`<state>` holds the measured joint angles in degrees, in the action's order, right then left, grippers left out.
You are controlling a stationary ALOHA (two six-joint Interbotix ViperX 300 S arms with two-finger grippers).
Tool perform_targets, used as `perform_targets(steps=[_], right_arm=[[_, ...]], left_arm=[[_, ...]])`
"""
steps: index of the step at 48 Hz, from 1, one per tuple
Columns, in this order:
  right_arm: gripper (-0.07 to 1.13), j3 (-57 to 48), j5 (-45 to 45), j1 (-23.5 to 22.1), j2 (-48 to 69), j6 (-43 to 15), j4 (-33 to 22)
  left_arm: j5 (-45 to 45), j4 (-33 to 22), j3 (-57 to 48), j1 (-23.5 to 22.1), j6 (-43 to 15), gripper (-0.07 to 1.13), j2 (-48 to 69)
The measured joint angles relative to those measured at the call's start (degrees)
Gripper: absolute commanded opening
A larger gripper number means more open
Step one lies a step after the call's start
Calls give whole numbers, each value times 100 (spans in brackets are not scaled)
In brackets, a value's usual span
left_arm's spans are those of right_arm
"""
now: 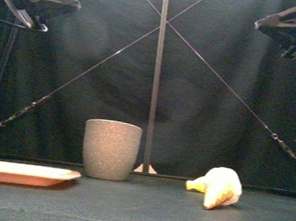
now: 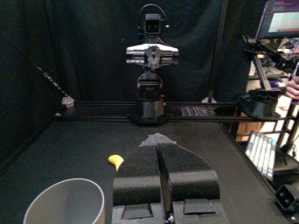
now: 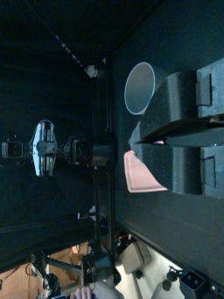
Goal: Pick the ice cream then place it in the grey bowl
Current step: Pick the ice cream
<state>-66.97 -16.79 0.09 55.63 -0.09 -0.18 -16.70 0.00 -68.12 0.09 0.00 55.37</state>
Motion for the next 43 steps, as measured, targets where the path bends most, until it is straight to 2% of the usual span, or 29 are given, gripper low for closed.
perform_targets(steps=[3, 9, 16, 23, 35, 39, 43], right_arm=[[-1, -26, 9, 0, -44, -9, 0], [4, -44, 79, 26, -501, -114, 26], [15, 0, 141, 378, -1477, -290, 35], [39, 246, 141, 773, -2531, -290, 53], [91, 756, 141, 888, -3814, -290, 325], [103, 888, 141, 896, -4157, -334, 501], [105, 1002, 167, 905, -4526, -308, 668]], left_arm=[[0, 0, -9, 26, 0, 5, 0], [-9, 0, -9, 97, 0, 5, 0], [-18, -9, -9, 114, 0, 5, 0], [-18, -9, -18, 114, -9, 5, 0], [-18, -9, -26, 114, -9, 5, 0], [-18, -9, -44, 114, 0, 5, 9], [-9, -9, -53, 105, -9, 5, 18]])
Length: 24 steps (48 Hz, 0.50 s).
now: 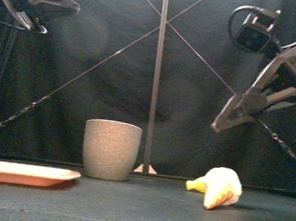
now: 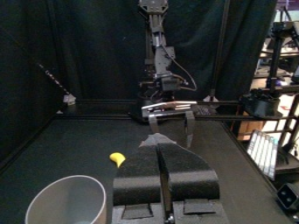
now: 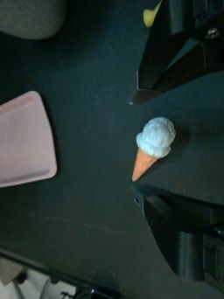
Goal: Pick the ice cream then place it in the grey bowl
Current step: Pick the ice cream
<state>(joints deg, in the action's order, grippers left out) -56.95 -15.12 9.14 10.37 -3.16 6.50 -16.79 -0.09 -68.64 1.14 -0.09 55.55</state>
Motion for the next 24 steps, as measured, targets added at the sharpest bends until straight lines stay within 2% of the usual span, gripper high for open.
perform_targets(steps=[24], right_arm=[[104, 615, 264, 281, -1283, 9, 123]], left_arm=[[-9, 0, -18, 35, 0, 5, 9]])
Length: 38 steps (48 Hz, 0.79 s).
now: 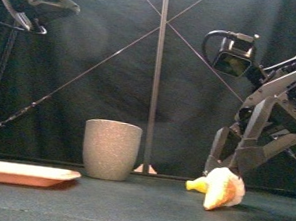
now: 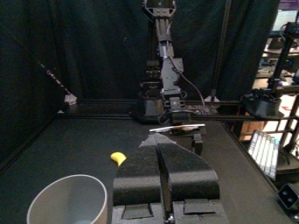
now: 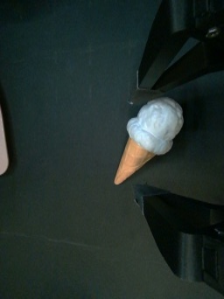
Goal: Pick the ice cream then place it in the grey bowl
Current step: Pick the ice cream
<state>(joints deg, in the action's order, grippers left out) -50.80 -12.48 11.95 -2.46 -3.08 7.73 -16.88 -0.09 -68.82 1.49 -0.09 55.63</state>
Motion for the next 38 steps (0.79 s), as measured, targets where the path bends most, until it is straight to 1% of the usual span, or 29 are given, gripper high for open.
perform_targets(steps=[24, 27, 31, 34, 38], right_arm=[[102, 26, 299, 70, -229, 9, 53], [99, 44, 299, 62, -229, 9, 35], [91, 105, 308, 62, -229, 35, 18], [84, 149, 308, 53, -229, 35, -26], [70, 193, 299, 53, -229, 35, -79]], left_arm=[[0, 0, -18, 9, 9, 5, 53], [9, 0, -18, 9, 9, 5, 53], [0, 0, -18, 9, 9, 5, 53], [0, 0, -9, 9, 9, 5, 53], [9, 0, -18, 9, 9, 5, 53]])
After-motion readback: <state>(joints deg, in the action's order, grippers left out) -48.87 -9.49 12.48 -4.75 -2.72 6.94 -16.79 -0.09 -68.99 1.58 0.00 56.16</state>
